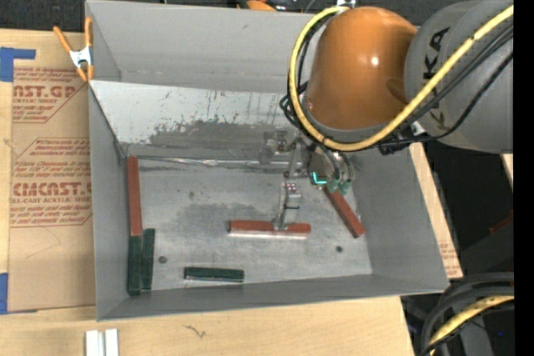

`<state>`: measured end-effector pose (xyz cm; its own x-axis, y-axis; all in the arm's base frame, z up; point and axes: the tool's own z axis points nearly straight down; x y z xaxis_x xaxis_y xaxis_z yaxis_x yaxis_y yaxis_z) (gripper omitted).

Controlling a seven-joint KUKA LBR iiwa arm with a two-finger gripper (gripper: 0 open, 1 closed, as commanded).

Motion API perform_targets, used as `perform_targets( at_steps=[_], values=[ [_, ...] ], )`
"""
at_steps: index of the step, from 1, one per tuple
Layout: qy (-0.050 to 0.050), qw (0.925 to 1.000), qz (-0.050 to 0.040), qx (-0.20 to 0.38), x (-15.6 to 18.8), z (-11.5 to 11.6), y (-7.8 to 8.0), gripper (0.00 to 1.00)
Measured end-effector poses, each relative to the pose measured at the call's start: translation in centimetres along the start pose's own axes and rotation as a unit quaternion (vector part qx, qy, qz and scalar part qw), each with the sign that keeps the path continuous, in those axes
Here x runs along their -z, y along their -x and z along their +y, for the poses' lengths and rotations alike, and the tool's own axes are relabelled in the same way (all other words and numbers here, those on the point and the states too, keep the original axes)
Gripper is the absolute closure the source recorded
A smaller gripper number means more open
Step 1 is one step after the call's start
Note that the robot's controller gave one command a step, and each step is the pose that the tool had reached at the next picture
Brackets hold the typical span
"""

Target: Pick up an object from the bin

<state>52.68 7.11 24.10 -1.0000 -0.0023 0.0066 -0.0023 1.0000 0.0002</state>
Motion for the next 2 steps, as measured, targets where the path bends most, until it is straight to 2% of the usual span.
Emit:
perform_targets(
  at_steps=[1,2],
  values=[
    [0.0,0.9909,0.0006,-0.134,-16.85,-0.02,-1.3,0.0],
    [0.001,0.9909,-0.003,-0.134,-16.47,-0.02,-1.08,1.0]
  ],
)
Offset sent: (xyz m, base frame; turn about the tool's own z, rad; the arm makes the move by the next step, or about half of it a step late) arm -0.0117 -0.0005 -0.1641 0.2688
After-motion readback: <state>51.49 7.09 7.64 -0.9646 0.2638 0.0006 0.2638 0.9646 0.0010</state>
